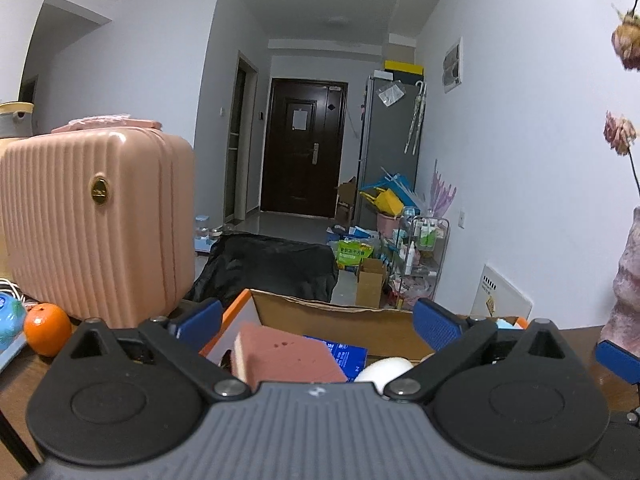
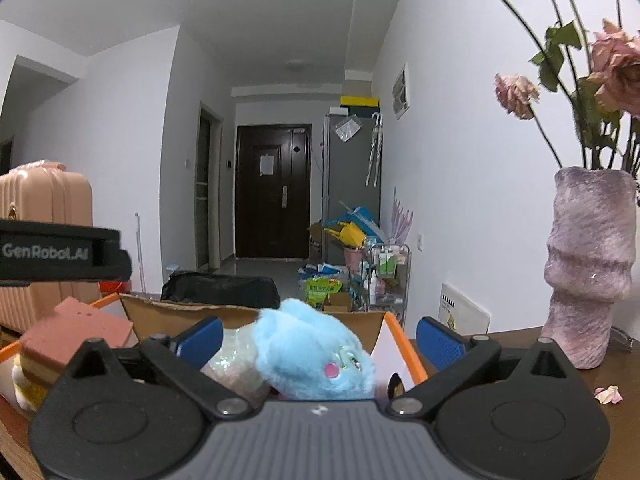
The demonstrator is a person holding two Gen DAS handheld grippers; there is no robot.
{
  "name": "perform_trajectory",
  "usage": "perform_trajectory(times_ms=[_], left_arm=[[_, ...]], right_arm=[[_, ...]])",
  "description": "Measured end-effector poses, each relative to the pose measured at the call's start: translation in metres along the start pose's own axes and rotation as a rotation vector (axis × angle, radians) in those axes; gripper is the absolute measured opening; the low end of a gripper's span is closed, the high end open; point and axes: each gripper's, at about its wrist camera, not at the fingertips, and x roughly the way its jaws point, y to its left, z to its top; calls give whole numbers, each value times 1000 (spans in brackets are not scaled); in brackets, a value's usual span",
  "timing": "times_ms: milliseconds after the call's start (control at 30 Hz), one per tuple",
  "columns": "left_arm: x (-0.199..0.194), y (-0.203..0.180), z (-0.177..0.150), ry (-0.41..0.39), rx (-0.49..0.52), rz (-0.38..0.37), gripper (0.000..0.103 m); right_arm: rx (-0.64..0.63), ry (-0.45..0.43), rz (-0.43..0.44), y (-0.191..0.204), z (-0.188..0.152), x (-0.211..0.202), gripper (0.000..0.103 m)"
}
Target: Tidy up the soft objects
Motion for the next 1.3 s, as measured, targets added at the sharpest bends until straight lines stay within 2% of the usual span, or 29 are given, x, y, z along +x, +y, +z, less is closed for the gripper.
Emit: perform_trajectory(times_ms=[400, 567, 833, 1100, 1300], left_arm=[[-50, 13, -9, -23, 52, -5, 103], [-81, 17, -20, -46, 100, 5, 103], [-133, 32, -34, -40, 125, 5, 103], [-184, 54, -47, 11, 108, -13, 103], [-231, 69, -55, 17, 109, -36, 103]], right_arm=[[-3, -49, -30, -1, -6, -52, 103], [-4, -52, -50, -2, -10, -77, 103], [-18, -54, -57, -1, -18, -128, 103], [-26, -40, -34, 0, -25, -189, 103], [-43, -7, 9, 4, -30, -241, 103]])
